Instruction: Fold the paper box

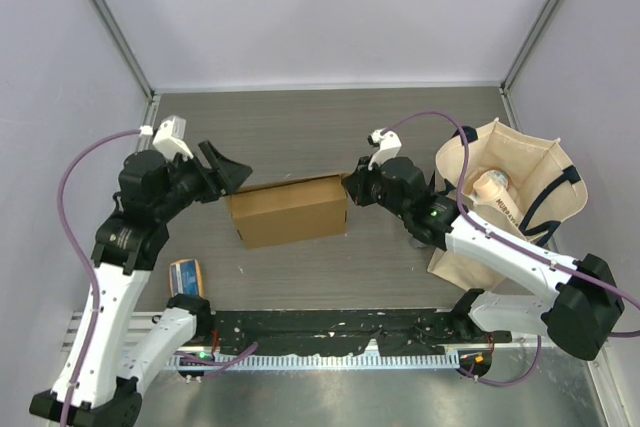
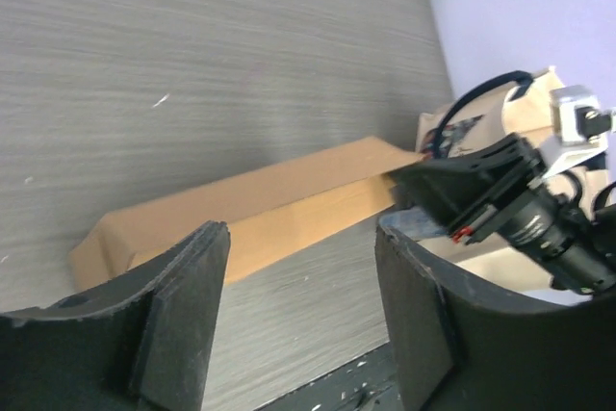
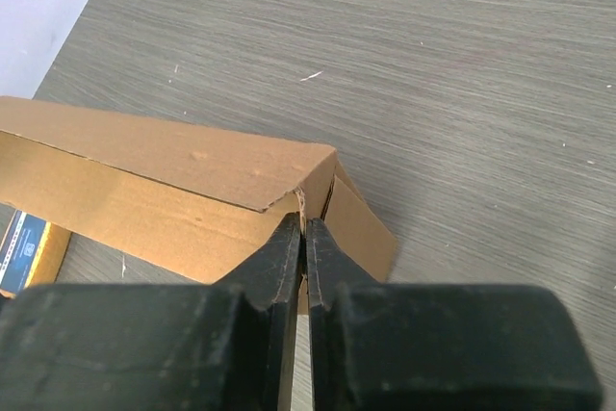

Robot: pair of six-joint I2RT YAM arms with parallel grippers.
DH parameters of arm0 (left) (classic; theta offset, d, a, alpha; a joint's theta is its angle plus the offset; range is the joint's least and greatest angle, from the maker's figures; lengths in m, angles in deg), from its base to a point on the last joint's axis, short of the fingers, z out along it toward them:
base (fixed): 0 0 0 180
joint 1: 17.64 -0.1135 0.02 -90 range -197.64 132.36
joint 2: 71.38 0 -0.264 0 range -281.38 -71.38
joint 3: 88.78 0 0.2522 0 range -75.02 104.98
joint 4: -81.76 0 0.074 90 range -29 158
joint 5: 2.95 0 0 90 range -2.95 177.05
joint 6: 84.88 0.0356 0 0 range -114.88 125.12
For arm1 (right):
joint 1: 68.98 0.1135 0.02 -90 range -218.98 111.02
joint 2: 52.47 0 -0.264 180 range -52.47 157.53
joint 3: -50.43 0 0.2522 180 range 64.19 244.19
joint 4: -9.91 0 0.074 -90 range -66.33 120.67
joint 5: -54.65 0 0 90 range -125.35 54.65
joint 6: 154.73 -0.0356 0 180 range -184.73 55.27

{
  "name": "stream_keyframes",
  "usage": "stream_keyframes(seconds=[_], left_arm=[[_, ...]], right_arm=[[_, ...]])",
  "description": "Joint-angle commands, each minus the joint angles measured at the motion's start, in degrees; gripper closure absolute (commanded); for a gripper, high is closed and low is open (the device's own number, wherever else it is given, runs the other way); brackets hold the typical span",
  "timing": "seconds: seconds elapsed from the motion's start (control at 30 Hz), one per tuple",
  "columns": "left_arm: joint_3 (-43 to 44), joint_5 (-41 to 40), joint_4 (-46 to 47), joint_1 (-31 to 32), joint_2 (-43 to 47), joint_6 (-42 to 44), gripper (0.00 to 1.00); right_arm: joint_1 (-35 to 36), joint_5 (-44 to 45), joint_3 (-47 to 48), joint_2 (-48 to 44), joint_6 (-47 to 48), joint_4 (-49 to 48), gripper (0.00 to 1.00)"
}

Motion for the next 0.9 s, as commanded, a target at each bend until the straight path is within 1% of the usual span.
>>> stream_keyframes(seconds=[0.0,0.1,0.13,0.17,0.2,0.23,0.3,0.33,0.4,0.5,0.53,0.6,0.77,0.8,0.87], left_arm=[[0.1,8.0,13.0,-0.3,-8.5,-4.5,0.37],[-0.2,10.4,14.1,-0.1,-14.6,-4.9,0.44],[-0.9,11.8,14.8,0.1,-15.7,-4.9,0.45],[-1.5,12.1,15.2,0.3,-16.5,-5.0,0.47],[-2.2,12.0,15.7,1.0,-16.5,-5.0,0.48],[-3.5,11.8,16.4,1.2,-16.2,-5.0,0.48],[-5.0,11.2,16.8,1.8,-14.9,-5.2,0.48],[-6.5,10.8,16.9,1.9,-14.4,-5.4,0.48],[-8.0,11.0,17.3,2.1,-13.1,-6.1,0.49],[-11.2,11.0,17.7,2.6,-11.7,-6.8,0.49],[-11.7,10.9,17.7,2.7,-11.5,-6.9,0.49],[-12.5,10.6,17.8,2.9,-10.8,-7.1,0.49],[-12.8,10.1,17.8,3.1,-10.0,-7.1,0.49],[-12.9,10.0,17.8,3.0,-10.0,-7.1,0.49],[-13.1,9.8,17.9,3.1,-10.0,-6.9,0.49]], right_arm=[[1.0,-1.4,1.2,0.8,1.3,7.1,0.88],[1.2,-1.7,1.7,0.9,1.4,7.5,0.85],[1.3,-2.2,1.8,0.9,1.4,7.5,0.8],[1.5,-2.7,2.0,0.9,1.4,7.6,0.79],[1.6,-3.2,2.6,0.8,1.1,7.7,0.77],[1.6,-4.6,2.9,0.6,0.5,7.9,0.71],[1.6,-5.9,4.5,-0.4,-0.7,8.7,0.67],[1.5,-6.7,5.1,-0.8,-2.1,9.2,0.61],[1.5,-6.8,7.4,-1.6,-2.9,11.2,0.56],[1.1,-5.4,10.6,-2.7,-4.5,15.4,0.42],[1.0,-5.2,11.2,-2.8,-4.9,16.2,0.39],[0.3,-4.8,12.8,-3.5,-6.1,18.3,0.34],[-2.6,-4.8,15.7,-3.3,-10.8,22.0,0.28],[-3.2,-5.7,16.1,-3.0,-13.1,23.0,0.26],[-4.1,-8.6,17.2,-1.6,-14.5,23.5,0.25]])
